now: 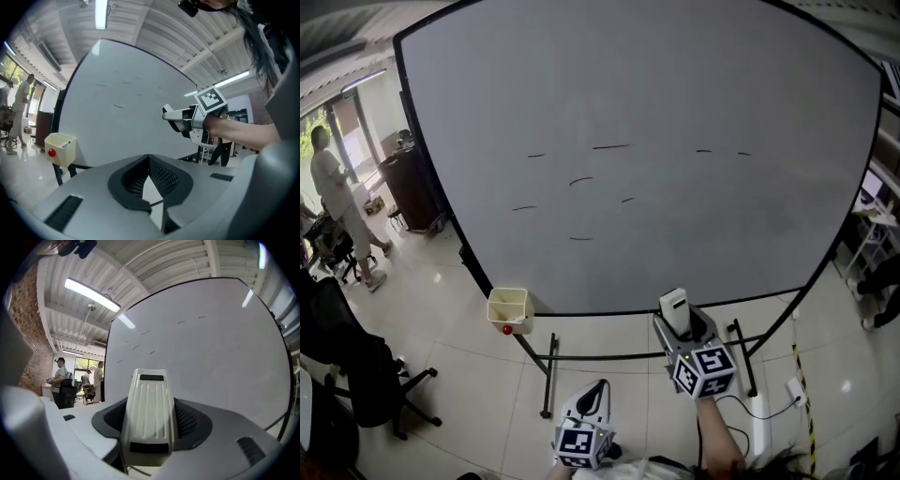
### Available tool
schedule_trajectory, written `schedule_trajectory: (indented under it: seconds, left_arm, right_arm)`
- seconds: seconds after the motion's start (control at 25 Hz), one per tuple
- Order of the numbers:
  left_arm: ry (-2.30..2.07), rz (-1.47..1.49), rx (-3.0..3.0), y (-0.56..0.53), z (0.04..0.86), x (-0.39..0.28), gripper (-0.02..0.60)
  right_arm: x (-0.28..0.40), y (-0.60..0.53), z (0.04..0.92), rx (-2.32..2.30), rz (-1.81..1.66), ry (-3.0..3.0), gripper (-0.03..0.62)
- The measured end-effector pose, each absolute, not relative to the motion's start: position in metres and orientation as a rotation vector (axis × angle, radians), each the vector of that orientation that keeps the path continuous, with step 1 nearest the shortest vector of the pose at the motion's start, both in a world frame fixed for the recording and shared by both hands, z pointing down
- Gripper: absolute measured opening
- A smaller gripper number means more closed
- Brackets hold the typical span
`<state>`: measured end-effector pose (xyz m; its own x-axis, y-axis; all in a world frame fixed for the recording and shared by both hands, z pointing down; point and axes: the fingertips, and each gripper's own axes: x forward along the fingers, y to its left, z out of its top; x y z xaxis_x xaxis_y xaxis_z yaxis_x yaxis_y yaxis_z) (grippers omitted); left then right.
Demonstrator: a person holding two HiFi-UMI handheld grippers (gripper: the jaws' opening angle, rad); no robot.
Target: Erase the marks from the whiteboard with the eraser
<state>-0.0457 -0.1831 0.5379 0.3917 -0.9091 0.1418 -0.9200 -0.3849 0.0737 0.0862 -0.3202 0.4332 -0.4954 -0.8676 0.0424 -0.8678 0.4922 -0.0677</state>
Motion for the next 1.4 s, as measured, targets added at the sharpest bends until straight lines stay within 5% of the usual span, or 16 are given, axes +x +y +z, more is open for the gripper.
schedule_trajectory:
  seconds: [0.32, 0.72, 1.08, 1.4]
  left_arm:
    - [-1.759, 0.095, 2.371, -0.254, 0.545, -0.17, -0.015]
    - [-1.705, 0.116, 2.388, -0.278, 0.552, -0.182, -0.015]
    - [-1.658, 0.075, 2.394, -0.295, 0.547, -0.163, -0.015]
    - [-1.674, 0.077, 2.386, -0.294, 0.553, -0.163, -0.014]
  right_arm:
    - [0.074, -0.431, 0.32, 1.893, -0.219, -2.458, 0.279]
    - [0.043, -0.473, 0.3, 1.983, -0.233, -2.166, 0.279]
    - [-0.063, -0.471, 0.353, 1.607, -0.291, -2.215, 0.281]
    - [0.08, -0.467, 0.345, 2.024, 0.108, -2.322, 0.279]
